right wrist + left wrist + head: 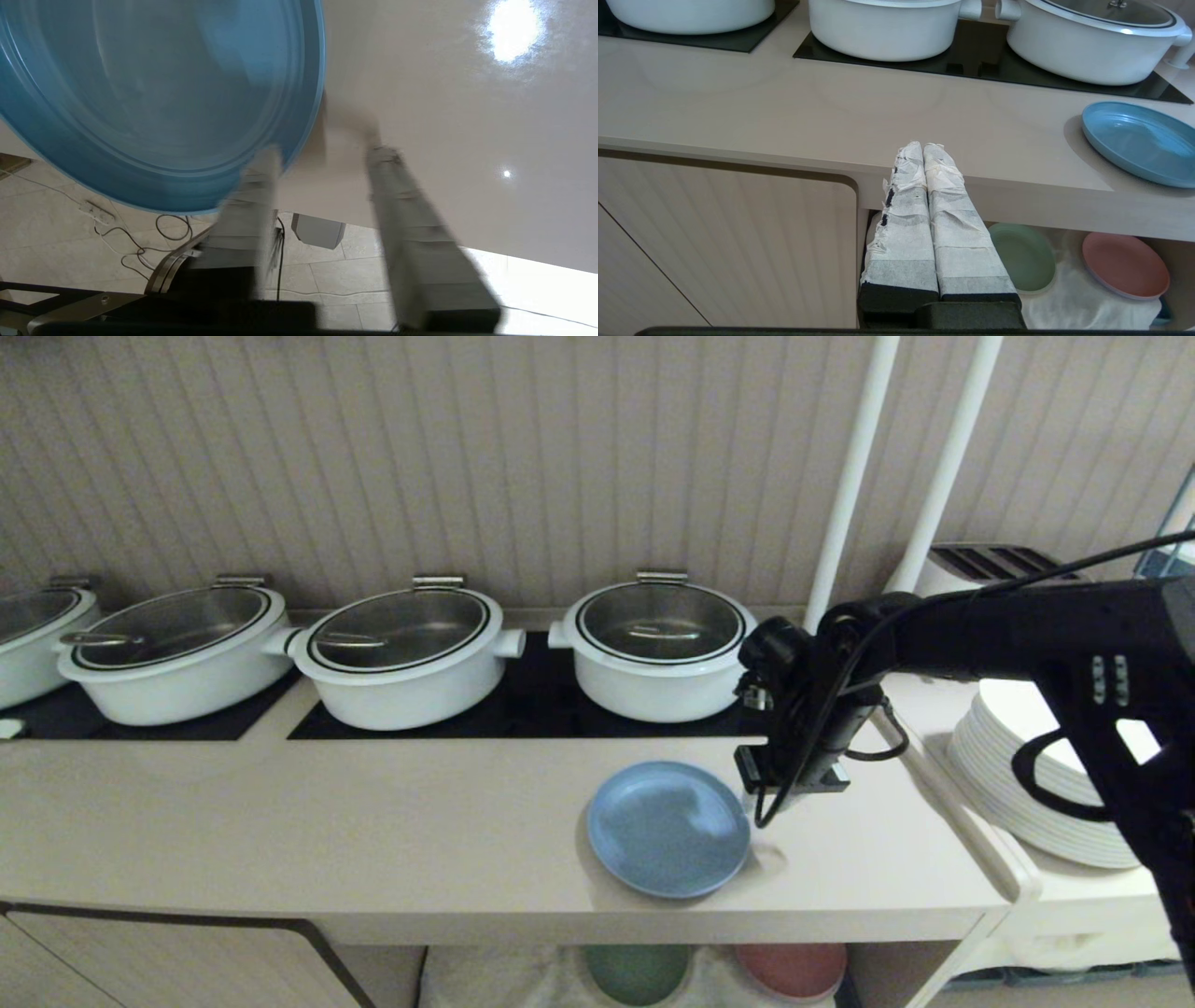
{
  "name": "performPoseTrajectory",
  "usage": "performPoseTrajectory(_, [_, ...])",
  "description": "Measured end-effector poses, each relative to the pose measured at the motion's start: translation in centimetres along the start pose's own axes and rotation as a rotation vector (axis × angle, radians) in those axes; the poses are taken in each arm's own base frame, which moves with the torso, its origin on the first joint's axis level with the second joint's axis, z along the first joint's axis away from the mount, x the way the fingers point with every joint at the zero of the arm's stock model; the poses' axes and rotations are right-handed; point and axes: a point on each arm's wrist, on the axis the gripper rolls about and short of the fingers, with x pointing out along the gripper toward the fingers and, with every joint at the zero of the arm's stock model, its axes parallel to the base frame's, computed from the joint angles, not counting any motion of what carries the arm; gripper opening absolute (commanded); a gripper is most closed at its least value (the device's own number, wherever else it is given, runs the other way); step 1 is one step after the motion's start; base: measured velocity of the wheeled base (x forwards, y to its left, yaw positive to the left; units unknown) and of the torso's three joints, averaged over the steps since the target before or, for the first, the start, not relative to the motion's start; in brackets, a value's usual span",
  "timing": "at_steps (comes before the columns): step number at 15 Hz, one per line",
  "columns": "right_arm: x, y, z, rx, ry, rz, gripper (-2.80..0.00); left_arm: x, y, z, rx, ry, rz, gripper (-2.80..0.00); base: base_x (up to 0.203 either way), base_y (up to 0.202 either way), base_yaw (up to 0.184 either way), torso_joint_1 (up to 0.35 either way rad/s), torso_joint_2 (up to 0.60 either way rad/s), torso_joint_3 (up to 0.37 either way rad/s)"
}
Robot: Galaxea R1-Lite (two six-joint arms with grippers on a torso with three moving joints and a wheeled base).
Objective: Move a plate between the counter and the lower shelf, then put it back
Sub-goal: Pick up the plate
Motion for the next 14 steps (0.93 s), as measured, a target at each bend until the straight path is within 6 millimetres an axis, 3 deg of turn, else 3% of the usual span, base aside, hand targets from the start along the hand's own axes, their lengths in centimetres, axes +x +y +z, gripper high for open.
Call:
performPoseTrajectory(6, [0.4, 0.5, 0.5, 0.005, -0.044, 0.015, 0.00, 0.0, 0.0, 0.0, 0.000, 0.000, 0.000, -2.80, 0.000, 0.000, 0.000, 0.000, 0.00, 0.000])
performPoseTrajectory(14, [3.4, 0.7, 1.2, 0.014, -0.061, 0.021, 0.00, 0.0, 0.0, 0.0, 0.000, 0.000, 0.000, -2.80, 0.000, 0.000, 0.000, 0.000, 0.00, 0.000])
